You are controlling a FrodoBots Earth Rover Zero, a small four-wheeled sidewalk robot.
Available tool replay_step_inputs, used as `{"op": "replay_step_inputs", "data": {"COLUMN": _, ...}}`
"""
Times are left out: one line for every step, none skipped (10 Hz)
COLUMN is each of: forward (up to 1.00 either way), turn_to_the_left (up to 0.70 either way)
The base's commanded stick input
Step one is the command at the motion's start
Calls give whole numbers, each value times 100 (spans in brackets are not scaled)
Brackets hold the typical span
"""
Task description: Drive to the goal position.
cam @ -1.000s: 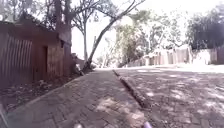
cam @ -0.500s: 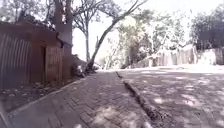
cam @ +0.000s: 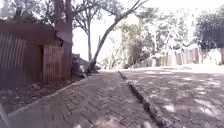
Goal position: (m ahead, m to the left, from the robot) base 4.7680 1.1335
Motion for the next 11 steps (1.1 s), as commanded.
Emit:
{"op": "replay_step_inputs", "data": {"forward": 70, "turn_to_the_left": 35}}
{"op": "replay_step_inputs", "data": {"forward": 70, "turn_to_the_left": 35}}
{"op": "replay_step_inputs", "data": {"forward": 70, "turn_to_the_left": 35}}
{"op": "replay_step_inputs", "data": {"forward": 70, "turn_to_the_left": 35}}
{"op": "replay_step_inputs", "data": {"forward": 70, "turn_to_the_left": 35}}
{"op": "replay_step_inputs", "data": {"forward": 70, "turn_to_the_left": 35}}
{"op": "replay_step_inputs", "data": {"forward": 70, "turn_to_the_left": 35}}
{"op": "replay_step_inputs", "data": {"forward": 70, "turn_to_the_left": 0}}
{"op": "replay_step_inputs", "data": {"forward": 70, "turn_to_the_left": 0}}
{"op": "replay_step_inputs", "data": {"forward": 70, "turn_to_the_left": 0}}
{"op": "replay_step_inputs", "data": {"forward": 70, "turn_to_the_left": 0}}
